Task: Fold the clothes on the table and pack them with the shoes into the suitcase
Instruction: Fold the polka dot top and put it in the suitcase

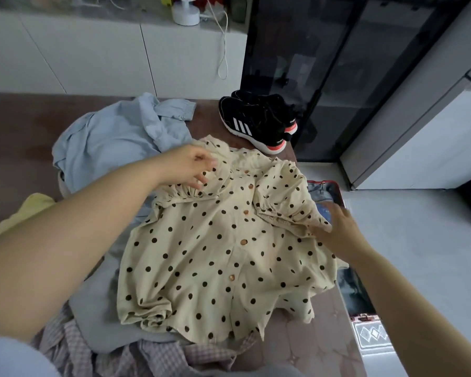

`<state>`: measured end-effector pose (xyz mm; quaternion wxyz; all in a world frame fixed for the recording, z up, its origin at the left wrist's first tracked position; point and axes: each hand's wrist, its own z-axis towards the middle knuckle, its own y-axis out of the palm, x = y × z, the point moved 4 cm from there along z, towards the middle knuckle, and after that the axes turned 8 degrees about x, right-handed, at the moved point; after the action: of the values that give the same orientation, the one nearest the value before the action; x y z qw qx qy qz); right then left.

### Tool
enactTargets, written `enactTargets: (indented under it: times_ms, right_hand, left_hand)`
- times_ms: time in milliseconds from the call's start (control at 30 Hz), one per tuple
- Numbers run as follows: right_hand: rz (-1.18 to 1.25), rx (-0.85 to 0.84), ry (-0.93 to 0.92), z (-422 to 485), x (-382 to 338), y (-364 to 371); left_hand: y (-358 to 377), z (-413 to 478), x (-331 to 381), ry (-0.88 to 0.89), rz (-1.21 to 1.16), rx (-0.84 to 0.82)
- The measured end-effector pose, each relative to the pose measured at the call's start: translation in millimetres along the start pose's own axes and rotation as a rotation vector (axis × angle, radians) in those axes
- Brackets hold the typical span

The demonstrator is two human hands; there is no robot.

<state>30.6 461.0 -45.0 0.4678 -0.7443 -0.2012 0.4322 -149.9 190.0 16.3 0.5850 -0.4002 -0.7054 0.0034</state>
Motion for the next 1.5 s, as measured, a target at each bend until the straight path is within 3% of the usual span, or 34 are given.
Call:
enactTargets:
  times_ms: [67, 133, 200, 333, 433, 533, 633, 767, 833, 900, 1033, 1100, 1167, 1233, 1400, 1500]
  right_hand:
    - [0.030, -0.030, 0.085, -10.3, 21.4, 1.7]
    - [0.079, -0.029, 0.158, -25.3, 42.6, 5.6]
    - [0.200, -0.003, 0.241, -41.6, 62.1, 13.2]
    - [0.356, 0.006, 0.379, -66.9, 77.9, 29.2]
    - [0.337, 0.135, 0.397, -73.6, 75.4, 29.7]
    - [0.357, 0.217, 0.396, -83.1, 67.0, 32.7]
    - [0.365, 0.115, 0.384, -90.1, 64.8, 50.5]
    - [0.432, 0.031, 0.450, -94.7, 71.2, 72.4]
    - [0.485, 0.045, 0.487, -94.2, 71.2, 76.7]
    - [0.547, 0.073, 0.529, -97.3, 65.0, 72.6]
    - [0.593, 0.183, 0.483, -99.9, 56.2, 53.8]
    - [0.625, 0.229, 0.430, -101.5, 51.7, 40.6]
    - [0.660, 0.244, 0.393, -102.5, 45.4, 27.2]
    - [0.730, 0.209, 0.410, -101.0, 44.5, 19.1]
    - [0.951, 0.010, 0.457, -101.9, 47.1, 14.5]
    - [0.808, -0.068, 0.364, -105.9, 48.1, 8.0]
  left_hand:
    - [-12.5, 2.4, -17.4, 0.024, -0.022, 0.228]
    - [-25.8, -1.2, -41.4, 0.035, 0.167, 0.459]
    - [-31.7, -11.6, -69.5, -0.022, 0.321, 0.580]
    - [-23.1, -31.1, -122.2, -0.228, 0.203, 0.472]
    - [-12.4, -45.9, -126.3, -0.193, 0.254, 0.429]
    - [-15.1, -55.4, -127.1, -0.154, 0.137, 0.555]
    - [-36.0, -65.3, -120.9, -0.156, -0.096, 0.697]
    - [-66.8, -74.8, -108.0, -0.093, -0.064, 0.824]
    - [-68.8, -75.0, -110.2, -0.110, -0.032, 0.748]
    - [-61.2, -80.6, -110.9, -0.146, 0.143, 0.655]
    - [-6.3, -117.9, -93.3, 0.096, 0.508, 0.454]
    - [30.6, -145.1, -84.4, 0.241, 0.573, 0.264]
    - [63.8, -169.8, -80.3, 0.264, 0.632, -0.019]
    - [86.5, -183.4, -83.5, 0.270, 0.670, -0.197]
    - [105.6, -193.0, -96.5, 0.256, 0.786, -0.257]
    - [105.7, -192.6, -97.2, 0.255, 0.823, -0.231]
